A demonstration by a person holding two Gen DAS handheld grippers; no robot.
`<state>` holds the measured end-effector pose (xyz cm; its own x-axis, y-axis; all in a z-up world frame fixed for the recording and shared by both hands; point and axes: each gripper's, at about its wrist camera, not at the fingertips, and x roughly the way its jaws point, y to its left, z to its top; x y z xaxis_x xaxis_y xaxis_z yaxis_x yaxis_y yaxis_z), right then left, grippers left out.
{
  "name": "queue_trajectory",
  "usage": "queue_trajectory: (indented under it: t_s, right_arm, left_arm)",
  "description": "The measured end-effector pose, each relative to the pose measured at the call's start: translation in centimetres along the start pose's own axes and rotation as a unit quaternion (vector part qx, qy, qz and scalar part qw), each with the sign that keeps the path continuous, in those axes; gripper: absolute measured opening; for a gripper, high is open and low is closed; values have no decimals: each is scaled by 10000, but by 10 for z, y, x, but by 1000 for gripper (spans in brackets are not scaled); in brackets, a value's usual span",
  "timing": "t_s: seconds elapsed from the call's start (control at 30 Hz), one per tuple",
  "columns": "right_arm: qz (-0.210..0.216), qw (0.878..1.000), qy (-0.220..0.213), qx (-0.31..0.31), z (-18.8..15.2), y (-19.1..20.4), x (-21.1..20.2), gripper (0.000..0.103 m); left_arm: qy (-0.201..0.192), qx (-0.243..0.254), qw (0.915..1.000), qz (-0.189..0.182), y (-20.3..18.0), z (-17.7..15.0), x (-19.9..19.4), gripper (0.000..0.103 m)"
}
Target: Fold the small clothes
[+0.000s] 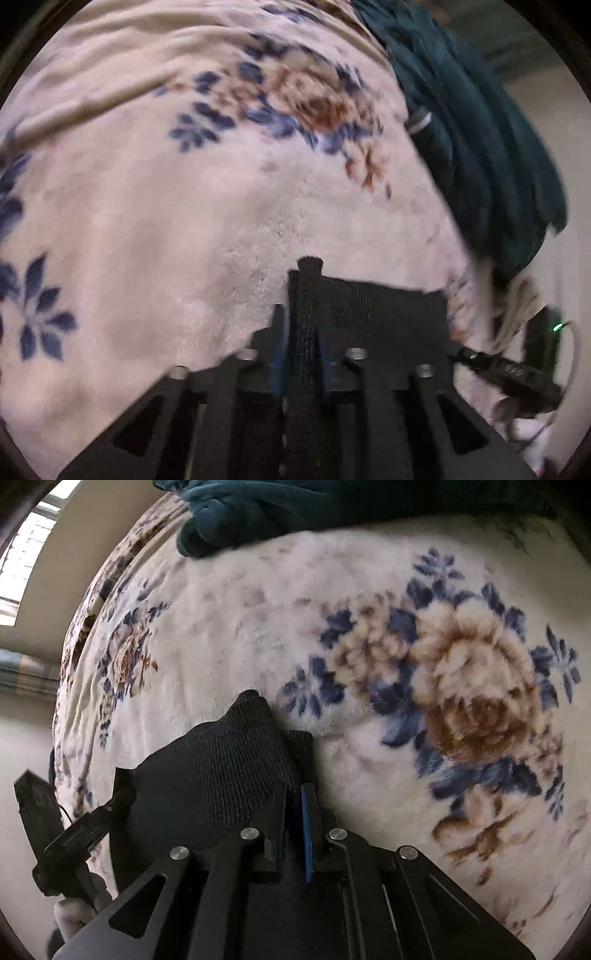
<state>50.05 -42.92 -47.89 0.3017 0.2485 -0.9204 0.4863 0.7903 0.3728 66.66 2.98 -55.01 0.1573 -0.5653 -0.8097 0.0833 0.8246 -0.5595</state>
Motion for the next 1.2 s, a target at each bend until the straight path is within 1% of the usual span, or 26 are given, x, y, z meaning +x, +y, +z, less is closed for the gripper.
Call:
queue_trajectory:
  t_s: [0.03, 0.07, 0.1, 0.13, 0.23, 0.27, 0.3, 0.33, 0.37, 0.4, 0.5, 0.53, 0.6, 0.63, 0.67, 0.73, 0.8, 0.83, 0.87, 0.9, 0.93, 0.97, 1.03, 1.13, 1.17, 1.2]
  right_arm:
    - [103, 9999, -88, -6, 3, 0, -5, 21]
    - [208, 9997, -121, -17, 6, 0, -8, 40]
    - [327, 9994, -103, -8, 11, 1, -6, 46]
    - [375, 9993, -62, 5, 14, 0, -3, 47]
    - [471, 9986, 227, -4, 21, 6, 16, 47]
    - [529, 9983, 237, -44, 22, 9, 21, 44]
    - [501, 9986, 158, -117, 22, 15, 23, 37]
    - [434, 9987, 9, -262, 22, 21, 21, 8]
    - [385, 9986, -82, -358, 21, 26, 18, 7]
    - [406, 9982, -187, -401, 19, 28, 12, 7]
    - [354, 9966, -481, -568, 13, 35, -6, 6]
    - [258, 9965, -488, -626, 12, 37, -5, 6]
    - [-145, 9964, -434, -707, 12, 37, 4, 6]
    - [-231, 9965, -371, -707, 13, 37, 10, 6]
    - [-279, 9972, -217, -653, 15, 36, 16, 6]
    - [-93, 9992, 92, -387, 21, 28, 18, 7]
    - [179, 9994, 144, -250, 22, 19, 8, 23]
    - [306, 9991, 150, -240, 21, 14, 1, 44]
    - [540, 9981, 159, -248, 18, 7, -8, 55]
    - [692, 9971, 217, -249, 15, 1, -13, 58]
    - [799, 9960, 305, -240, 12, -5, -14, 64]
    - [921, 9946, 429, -216, 7, -11, -14, 66]
    - [1030, 9922, 682, -176, -4, -22, -7, 66]
    - [1211, 9869, 1057, -109, -17, -31, 17, 66]
    - [1324, 9842, 1178, -31, -20, -33, 26, 66]
    - [1457, 9795, 1383, 110, -23, -36, 41, 66]
  left_arm:
    - [-62, -111, 9998, -165, 5, 1, -7, 39]
    - [-100, -172, 9993, -319, 8, 1, -11, 50]
    - [-100, -192, 9992, -339, 9, 1, -13, 50]
    - [-84, -150, 9994, -293, 8, 2, -13, 50]
    - [35, 220, 9997, -139, -3, 1, -7, 48]
    - [43, 361, 9993, -107, -8, -1, -5, 40]
    - [-22, 556, 9984, -85, -14, -4, -5, 20]
    - [-84, 857, 9963, 45, -23, -6, -5, 2]
    - [-179, 965, 9950, 181, -26, -8, -9, 2]
    - [-409, 1020, 9936, 267, -28, -10, -19, 2]
    - [-618, 853, 9934, 446, -12, -8, -33, 2]
    - [-522, 797, 9944, 457, -6, -7, -29, 2]
    - [-320, 828, 9928, 802, 1, -7, -13, 2]
    - [-126, 874, 9918, 922, 5, -7, -3, 2]
    - [-84, 816, 9915, 1009, 7, -5, 1, 2]
    - [-76, 620, 9936, 946, 16, -3, -3, 3]
    - [-173, 168, 9982, 552, 26, -4, -19, 4]
    - [-300, -74, 9991, 290, 32, -8, -32, 7]
    - [-361, -175, 9991, 96, 34, -11, -40, 21]
    - [-430, -306, 9985, -173, 37, -18, -48, 32]
    - [-447, -415, 9973, -403, 38, -25, -52, 56]
    - [-397, -476, 9963, -600, 38, -32, -51, 63]
    - [-125, -434, 9967, -675, 33, -42, -38, 63]
    - [321, -203, 9986, -368, 20, -54, -8, 61]
    - [285, -159, 9988, -354, 16, -58, -6, 60]
    - [147, -100, 9988, -456, 11, -60, -4, 53]
